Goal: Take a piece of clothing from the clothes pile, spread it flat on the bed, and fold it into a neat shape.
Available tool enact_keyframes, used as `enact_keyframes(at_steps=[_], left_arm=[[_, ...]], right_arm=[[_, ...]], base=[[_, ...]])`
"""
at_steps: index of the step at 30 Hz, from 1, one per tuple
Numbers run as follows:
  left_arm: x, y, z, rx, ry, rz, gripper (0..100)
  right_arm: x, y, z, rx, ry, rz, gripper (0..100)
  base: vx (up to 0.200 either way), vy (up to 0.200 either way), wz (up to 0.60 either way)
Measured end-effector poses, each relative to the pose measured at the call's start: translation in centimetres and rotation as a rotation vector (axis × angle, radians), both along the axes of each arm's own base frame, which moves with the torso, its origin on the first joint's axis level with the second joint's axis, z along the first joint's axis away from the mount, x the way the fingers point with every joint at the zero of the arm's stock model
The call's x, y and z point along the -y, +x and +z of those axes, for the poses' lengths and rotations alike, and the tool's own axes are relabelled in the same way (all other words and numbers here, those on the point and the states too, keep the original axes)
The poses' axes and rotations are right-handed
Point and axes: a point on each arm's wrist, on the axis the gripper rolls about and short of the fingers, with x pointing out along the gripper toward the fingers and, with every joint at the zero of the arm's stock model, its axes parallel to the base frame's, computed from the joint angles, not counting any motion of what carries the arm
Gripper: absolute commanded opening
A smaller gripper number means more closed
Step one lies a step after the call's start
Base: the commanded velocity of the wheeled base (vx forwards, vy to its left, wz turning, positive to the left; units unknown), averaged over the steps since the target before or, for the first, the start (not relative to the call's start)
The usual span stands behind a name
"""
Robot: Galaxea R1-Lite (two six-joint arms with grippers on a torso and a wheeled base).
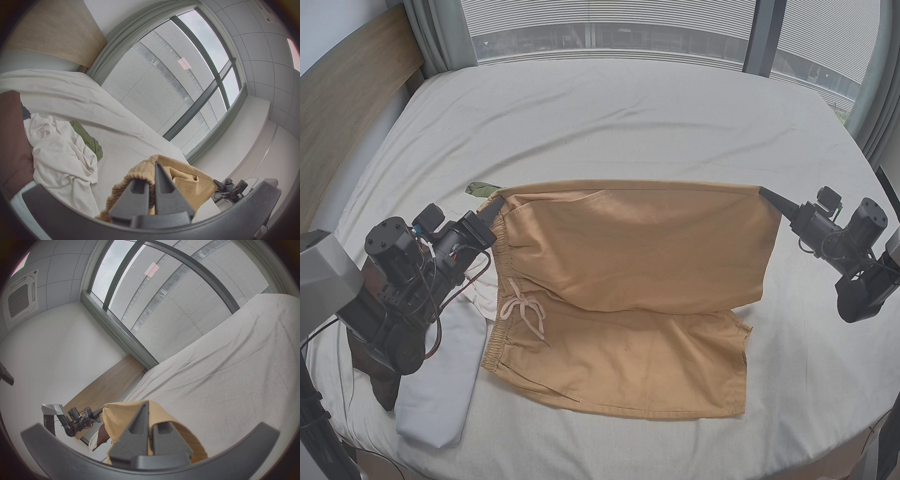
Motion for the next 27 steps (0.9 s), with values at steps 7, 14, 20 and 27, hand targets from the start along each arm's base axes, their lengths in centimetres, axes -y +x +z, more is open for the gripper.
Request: enact_keyframes(at_steps=[7, 14, 20, 27], left_arm=[[-0.3, 1.9, -0.2, 0.018, -0.019, 0.015, 0], [-0.4, 3.5, -1.2, 0.013, -0.026, 0.027, 0], [-0.3, 4.4, -1.8, 0.003, -0.048, 0.023, 0], [-0.1, 4.8, -2.5, -0.012, -0.047, 0.021, 0]], right_arm=[[0.1, 2.2, -0.7, 0.014, 0.004, 0.001, 0], [-0.1, 3.5, -1.9, 0.003, 0.005, 0.003, 0], [-0.1, 4.1, -2.4, 0.000, 0.005, 0.004, 0], [-0.1, 4.3, -2.6, -0.004, 0.004, 0.004, 0]], base=[[0.000, 0.000, 0.00], [0.000, 0.000, 0.00], [0.000, 0.000, 0.00], [0.000, 0.000, 0.00]])
